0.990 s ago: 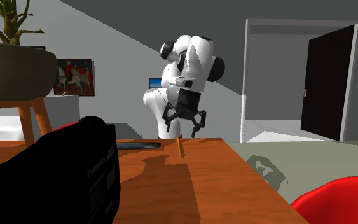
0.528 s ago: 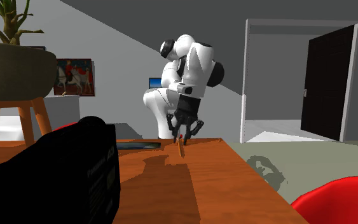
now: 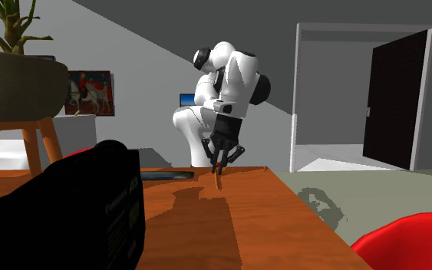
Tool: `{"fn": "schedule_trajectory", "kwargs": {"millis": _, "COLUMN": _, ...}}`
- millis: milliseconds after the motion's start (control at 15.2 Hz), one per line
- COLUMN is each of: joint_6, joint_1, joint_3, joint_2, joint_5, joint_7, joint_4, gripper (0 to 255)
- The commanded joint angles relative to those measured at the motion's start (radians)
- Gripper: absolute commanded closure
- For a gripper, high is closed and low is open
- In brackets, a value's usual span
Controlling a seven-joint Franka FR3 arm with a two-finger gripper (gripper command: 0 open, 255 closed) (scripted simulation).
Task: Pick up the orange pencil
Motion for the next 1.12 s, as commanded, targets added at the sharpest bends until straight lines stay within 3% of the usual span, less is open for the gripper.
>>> {"fn": "schedule_trajectory", "kwargs": {"millis": 0, "joint_6": -0.020, "joint_1": -0.001, "joint_3": -0.006, "joint_2": -0.010, "joint_5": -0.004, "joint_7": -0.003, "joint_4": 0.009, "gripper": 255}}
{"fn": "schedule_trajectory", "kwargs": {"millis": 1056, "joint_6": -0.244, "joint_1": -0.021, "joint_3": -0.074, "joint_2": -0.089, "joint_5": -0.056, "joint_7": -0.043, "joint_4": 0.161, "gripper": 255}}
